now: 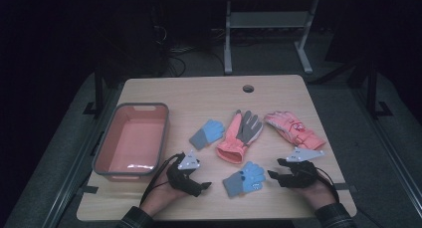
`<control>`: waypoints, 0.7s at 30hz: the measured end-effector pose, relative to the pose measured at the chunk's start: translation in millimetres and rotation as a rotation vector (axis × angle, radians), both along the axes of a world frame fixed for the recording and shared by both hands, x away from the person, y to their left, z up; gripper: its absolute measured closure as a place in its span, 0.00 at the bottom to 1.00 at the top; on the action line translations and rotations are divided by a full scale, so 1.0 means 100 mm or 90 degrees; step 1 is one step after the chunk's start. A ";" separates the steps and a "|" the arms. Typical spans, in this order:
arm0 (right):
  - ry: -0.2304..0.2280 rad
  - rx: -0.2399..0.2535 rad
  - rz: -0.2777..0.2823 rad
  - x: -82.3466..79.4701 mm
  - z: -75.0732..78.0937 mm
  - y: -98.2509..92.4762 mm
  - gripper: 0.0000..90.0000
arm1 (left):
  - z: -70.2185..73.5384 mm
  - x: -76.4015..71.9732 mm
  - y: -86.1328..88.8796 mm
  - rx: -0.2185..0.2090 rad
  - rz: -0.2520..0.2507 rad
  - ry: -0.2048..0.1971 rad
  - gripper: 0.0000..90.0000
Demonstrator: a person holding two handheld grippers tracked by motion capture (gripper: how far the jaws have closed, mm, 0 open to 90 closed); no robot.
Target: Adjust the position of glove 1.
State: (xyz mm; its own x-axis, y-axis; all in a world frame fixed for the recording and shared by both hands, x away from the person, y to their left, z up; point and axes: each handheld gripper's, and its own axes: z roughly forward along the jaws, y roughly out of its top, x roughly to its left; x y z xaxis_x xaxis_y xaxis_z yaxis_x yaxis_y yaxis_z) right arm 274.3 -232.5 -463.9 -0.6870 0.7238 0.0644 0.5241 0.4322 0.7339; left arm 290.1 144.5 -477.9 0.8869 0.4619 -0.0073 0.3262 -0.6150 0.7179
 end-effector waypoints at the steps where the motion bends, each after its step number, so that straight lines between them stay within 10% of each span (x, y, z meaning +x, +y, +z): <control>1: 0.005 -0.003 -0.003 0.00 -0.02 -0.04 0.40 | 0.00 0.00 0.00 0.000 0.000 0.000 0.12; 21: -0.006 -0.023 -0.058 0.09 -0.18 -0.24 0.15 | 0.01 0.01 0.01 0.001 -0.002 0.001 0.14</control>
State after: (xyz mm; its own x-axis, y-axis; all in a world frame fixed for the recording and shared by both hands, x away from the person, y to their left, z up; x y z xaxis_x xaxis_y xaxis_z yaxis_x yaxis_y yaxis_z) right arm 282.8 -256.9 -481.9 -0.6191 0.7847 0.0314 0.5555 0.4094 0.7238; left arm 291.2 145.3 -477.1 0.8883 0.4592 -0.0085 0.3260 -0.6173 0.7160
